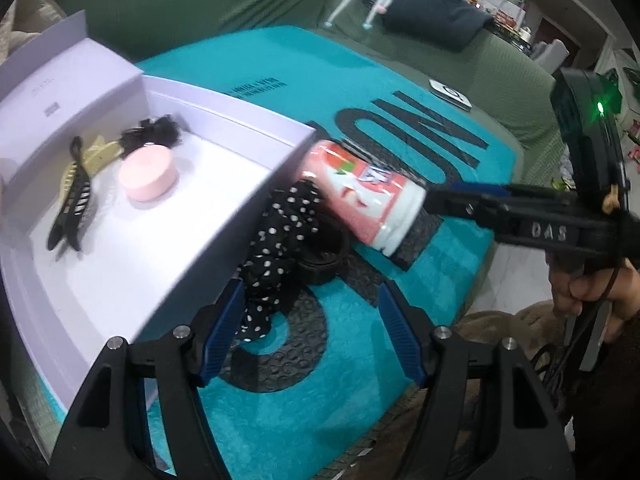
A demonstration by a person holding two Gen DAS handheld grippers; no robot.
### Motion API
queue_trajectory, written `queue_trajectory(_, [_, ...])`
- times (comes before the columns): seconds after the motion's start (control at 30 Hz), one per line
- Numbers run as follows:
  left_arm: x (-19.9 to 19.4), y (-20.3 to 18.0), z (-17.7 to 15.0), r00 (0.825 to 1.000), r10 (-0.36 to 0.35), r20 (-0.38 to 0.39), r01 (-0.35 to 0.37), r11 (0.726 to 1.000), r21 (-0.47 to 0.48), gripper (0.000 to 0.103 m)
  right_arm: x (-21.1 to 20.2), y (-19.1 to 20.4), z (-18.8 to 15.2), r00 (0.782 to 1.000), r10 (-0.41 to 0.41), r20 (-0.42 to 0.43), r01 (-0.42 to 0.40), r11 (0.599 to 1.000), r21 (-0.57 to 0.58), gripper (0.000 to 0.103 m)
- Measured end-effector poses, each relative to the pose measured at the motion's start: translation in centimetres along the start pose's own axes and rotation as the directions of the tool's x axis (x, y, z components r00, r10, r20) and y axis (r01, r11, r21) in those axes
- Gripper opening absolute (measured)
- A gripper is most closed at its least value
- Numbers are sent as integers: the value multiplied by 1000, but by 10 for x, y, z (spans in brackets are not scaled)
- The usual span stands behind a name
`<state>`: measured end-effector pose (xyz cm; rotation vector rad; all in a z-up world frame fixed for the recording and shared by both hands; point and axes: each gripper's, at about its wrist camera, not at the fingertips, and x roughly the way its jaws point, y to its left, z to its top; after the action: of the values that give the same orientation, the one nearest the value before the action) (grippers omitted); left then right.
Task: Organize objects
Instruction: 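Move the left tool to the polka-dot scrunchie while the right tool approaches the gingham scrunchie, then grasp the polka-dot scrunchie with the left tool while the right tool grasps the gingham scrunchie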
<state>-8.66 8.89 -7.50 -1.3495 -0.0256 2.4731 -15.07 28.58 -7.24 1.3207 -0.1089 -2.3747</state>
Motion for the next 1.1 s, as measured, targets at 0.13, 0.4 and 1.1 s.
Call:
queue_trajectory(0.13, [7, -7, 2, 1000, 6, 0, -6, 999, 34, 68, 0, -8, 6, 1000, -6, 17, 6, 1000, 29, 58])
queue_trajectory(0.4, [10, -14, 6, 996, -90, -26, 91, 995, 39, 68, -4, -16, 16, 999, 4, 53, -7, 998, 60, 58])
queue_trajectory(1.1, [17, -12, 11, 998, -54, -12, 55, 998, 19, 68, 32, -19, 55, 997, 60, -51, -63, 997, -54, 58])
